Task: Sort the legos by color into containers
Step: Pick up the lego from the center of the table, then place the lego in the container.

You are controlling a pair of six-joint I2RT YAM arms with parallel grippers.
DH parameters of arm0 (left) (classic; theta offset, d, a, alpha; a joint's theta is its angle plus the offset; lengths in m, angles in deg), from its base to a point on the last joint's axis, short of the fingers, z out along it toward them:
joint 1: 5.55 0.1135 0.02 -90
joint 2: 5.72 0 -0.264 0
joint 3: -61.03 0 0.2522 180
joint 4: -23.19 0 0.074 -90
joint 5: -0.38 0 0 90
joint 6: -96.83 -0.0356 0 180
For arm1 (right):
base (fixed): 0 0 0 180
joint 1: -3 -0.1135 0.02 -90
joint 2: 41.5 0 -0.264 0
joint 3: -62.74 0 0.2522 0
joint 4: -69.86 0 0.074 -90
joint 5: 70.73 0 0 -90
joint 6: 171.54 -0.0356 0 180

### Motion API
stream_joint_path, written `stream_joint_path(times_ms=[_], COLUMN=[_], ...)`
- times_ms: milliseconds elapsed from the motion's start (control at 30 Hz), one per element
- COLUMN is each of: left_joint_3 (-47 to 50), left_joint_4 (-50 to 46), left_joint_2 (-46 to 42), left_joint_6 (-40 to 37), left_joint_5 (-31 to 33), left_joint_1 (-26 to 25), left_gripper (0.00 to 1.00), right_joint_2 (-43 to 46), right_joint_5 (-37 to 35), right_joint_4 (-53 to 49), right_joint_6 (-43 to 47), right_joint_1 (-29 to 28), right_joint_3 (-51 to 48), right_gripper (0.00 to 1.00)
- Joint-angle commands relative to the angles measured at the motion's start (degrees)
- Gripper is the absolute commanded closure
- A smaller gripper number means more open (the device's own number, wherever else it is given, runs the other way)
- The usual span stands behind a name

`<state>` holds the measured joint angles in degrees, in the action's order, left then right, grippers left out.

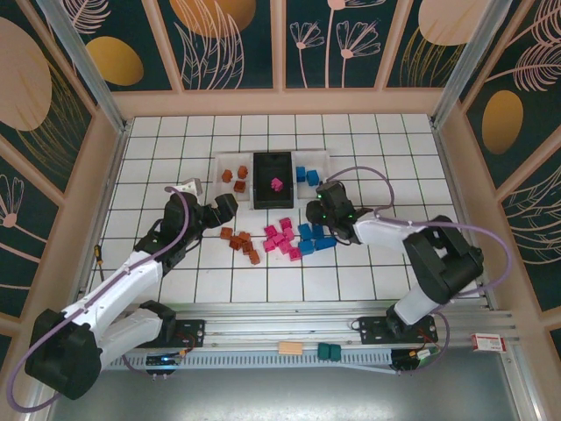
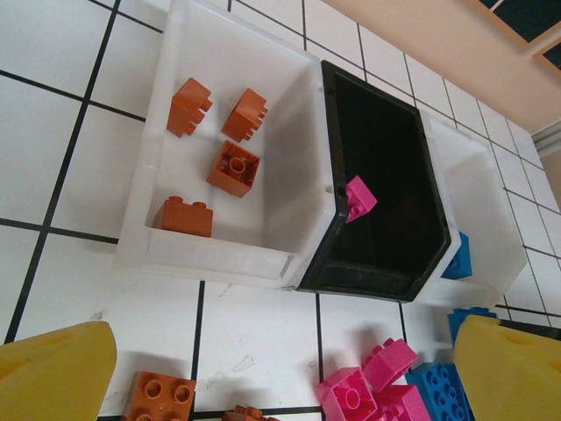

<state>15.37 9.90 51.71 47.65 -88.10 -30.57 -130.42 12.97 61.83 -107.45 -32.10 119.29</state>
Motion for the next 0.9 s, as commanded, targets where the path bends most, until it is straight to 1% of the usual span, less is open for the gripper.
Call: stream_joint_path(times_ms=[0, 100, 167, 300, 367, 400, 467, 533, 600, 633, 667, 767, 800, 867], left_joint_3=[0.62, 1.24, 2.14, 4.13, 4.74, 5.11, 5.85, 6.38, 6.85, 7.01, 7.16, 7.14, 7.16, 7.02], left_joint_4=[-1.16, -1.46, -1.14, -0.73, -1.31, -1.65, -2.34, -3.23, -3.96, -4.15, -4.38, -4.95, -5.12, -5.23], left_joint_2=[-1.33, -1.79, -2.05, -2.15, -2.36, -2.61, -3.22, -3.79, -3.95, -3.9, -3.64, -2.45, -1.8, -0.18], left_joint_6=[0.24, 0.47, 0.9, 2.29, 2.76, 2.99, 3.3, 3.64, 3.74, 3.83, 3.74, 3.53, 3.4, 3.14], left_joint_5=[0.18, 0.35, 0.04, -0.38, -0.28, 0.12, 0.26, 0.59, 0.77, 0.76, 0.67, 0.44, 0.29, -0.16], left_joint_1=[0.23, 0.3, 0.25, 0.23, 0.26, 0.23, 0.25, 0.25, 0.23, 0.25, 0.23, 0.25, 0.27, 0.18], left_gripper=[0.02, 0.01, 0.01, 0.01, 0.02, 0.03, 0.03, 0.03, 0.04, 0.05, 0.07, 0.11, 0.13, 0.15], right_joint_2=[7.92, 11.32, 10.21, 2.43, -2.13, -4.55, -8.21, -11.22, -13.43, -14.17, -14.76, -14.47, -13.63, -11.87], right_joint_5=[0.69, 1.83, 1.18, 0.81, 0.85, 0.81, 0.87, 0.78, 1.09, 1.42, 2.07, 3.05, 3.06, 2.7], right_joint_4=[-0.81, -1.03, -1.6, -0.83, -0.23, 0.06, 0.31, 0.23, 0.41, 0.58, 1.1, 1.94, 2.16, 2.35], right_joint_6=[0.45, 1.82, 3.29, 5.15, 5.04, 4.95, 4.69, 4.14, 3.57, 3.27, 3.16, 2.88, 3.12, 3.41], right_joint_1=[-0.52, -0.21, 0.64, 3.2, 3.38, 5.64, 6.79, 7.1, 7.07, 7.13, 6.97, 6.74, 6.49, 6.27], right_joint_3=[-1.54, 0.04, 3.46, 11.28, 14.63, 16.31, 19.06, 21.01, 22.1, 22.38, 22.56, 22.57, 22.31, 21.61], right_gripper=[0.79, 0.79, 0.79, 0.79, 0.8, 0.8, 0.8, 0.8, 0.78, 0.76, 0.72, 0.53, 0.48, 0.44])
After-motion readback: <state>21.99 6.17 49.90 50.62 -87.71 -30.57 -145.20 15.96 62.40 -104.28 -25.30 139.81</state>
